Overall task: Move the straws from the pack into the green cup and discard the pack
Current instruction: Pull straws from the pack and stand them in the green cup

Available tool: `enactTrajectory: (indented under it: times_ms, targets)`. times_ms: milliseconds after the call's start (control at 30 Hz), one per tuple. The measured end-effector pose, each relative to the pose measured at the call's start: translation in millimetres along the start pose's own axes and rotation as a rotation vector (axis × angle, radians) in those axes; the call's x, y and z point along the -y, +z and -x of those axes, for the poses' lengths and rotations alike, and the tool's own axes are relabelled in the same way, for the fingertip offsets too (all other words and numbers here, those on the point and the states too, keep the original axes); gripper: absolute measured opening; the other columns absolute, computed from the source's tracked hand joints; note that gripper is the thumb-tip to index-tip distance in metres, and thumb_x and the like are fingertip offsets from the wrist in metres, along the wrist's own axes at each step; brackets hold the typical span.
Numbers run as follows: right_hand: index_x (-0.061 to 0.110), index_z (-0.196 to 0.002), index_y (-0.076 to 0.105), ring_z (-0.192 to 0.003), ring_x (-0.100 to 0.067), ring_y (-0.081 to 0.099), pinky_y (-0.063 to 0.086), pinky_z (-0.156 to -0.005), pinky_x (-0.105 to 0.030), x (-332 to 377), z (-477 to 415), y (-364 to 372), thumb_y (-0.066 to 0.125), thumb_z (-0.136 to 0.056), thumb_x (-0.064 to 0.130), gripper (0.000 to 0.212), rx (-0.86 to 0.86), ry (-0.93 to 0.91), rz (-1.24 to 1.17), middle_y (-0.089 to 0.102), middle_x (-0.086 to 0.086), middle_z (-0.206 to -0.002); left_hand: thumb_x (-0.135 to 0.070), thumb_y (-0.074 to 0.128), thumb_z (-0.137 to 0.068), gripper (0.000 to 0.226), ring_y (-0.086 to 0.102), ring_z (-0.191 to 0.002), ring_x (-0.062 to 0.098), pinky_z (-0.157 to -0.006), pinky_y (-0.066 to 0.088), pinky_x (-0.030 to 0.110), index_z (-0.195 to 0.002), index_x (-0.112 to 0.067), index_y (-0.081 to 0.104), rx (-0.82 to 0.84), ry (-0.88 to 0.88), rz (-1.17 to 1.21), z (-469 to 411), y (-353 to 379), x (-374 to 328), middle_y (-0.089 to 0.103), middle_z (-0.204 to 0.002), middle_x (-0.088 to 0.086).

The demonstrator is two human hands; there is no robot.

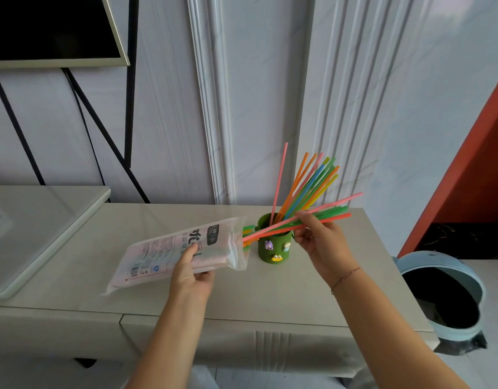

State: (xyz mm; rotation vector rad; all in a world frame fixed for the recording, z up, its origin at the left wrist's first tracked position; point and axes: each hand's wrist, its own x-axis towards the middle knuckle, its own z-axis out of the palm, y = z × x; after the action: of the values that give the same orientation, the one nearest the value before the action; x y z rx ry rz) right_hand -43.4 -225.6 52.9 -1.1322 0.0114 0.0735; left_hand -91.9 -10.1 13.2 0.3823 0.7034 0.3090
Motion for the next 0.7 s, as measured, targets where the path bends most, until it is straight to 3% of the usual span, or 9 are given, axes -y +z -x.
enactTrajectory:
  times_ms: [100, 233, 400, 600, 700]
  targets:
    - [0.007, -0.082, 0.067, -0.052, -0.01, 0.052, 0.048, -0.053, -0.02, -9.3, 6.1, 12.0, 0.06, -0.089, 0.009, 0.01, 0.089, 0.01, 0.004, 0.061, -0.001, -0.057, 0.0, 0.07, -0.079, 0.039, 0.068, -0.084, 0.021, -0.069, 0.057, 0.04, -0.11, -0.017, 0.053, 0.008, 0.003, 0.001, 3.2, 4.0, 8.4, 0.069, -0.092, 0.005]
    - [0.002, -0.085, 0.067, -0.048, -0.009, 0.054, 0.051, -0.053, -0.02, -14.6, 11.3, 20.4, 0.063, -0.087, 0.006, 0.006, 0.11, -0.004, 0.014, 0.065, -0.006, -0.064, 0.0, 0.069, -0.079, 0.031, 0.067, -0.079, 0.019, -0.056, 0.059, 0.034, -0.098, -0.018, 0.054, 0.012, 0.006, -0.025, 5.2, 6.1, 14.0, 0.068, -0.088, 0.004]
    - [0.004, -0.078, 0.066, -0.048, -0.013, 0.052, 0.049, -0.053, -0.024, -4.1, 4.9, 10.2, 0.064, -0.086, 0.006, 0.008, -0.009, -0.076, 0.127, 0.06, -0.006, -0.057, 0.0, 0.07, -0.078, 0.029, 0.067, -0.081, 0.019, -0.066, 0.057, 0.035, -0.097, -0.018, 0.056, -0.011, 0.015, -0.016, 0.9, 2.4, 2.3, 0.068, -0.09, 0.003]
    - [-0.001, -0.085, 0.066, -0.046, -0.009, 0.056, 0.051, -0.049, -0.02, 20.6, -14.1, -17.4, 0.068, -0.083, 0.007, 0.009, -0.164, -0.126, 0.156, 0.062, -0.003, -0.055, -0.001, 0.068, -0.08, 0.025, 0.068, -0.077, 0.017, -0.046, 0.058, 0.031, -0.093, -0.018, 0.056, -0.028, 0.035, 0.027, -9.8, -8.3, -17.7, 0.069, -0.086, 0.001]
    - [0.004, -0.081, 0.069, -0.045, -0.007, 0.058, 0.053, -0.05, -0.019, 26.1, -19.4, -22.6, 0.068, -0.083, 0.008, 0.005, -0.212, -0.164, 0.227, 0.064, -0.004, -0.058, -0.001, 0.069, -0.079, 0.025, 0.068, -0.075, 0.017, -0.044, 0.057, 0.03, -0.092, -0.018, 0.056, -0.016, 0.033, 0.031, -9.5, -9.2, -15.4, 0.073, -0.068, 0.0]
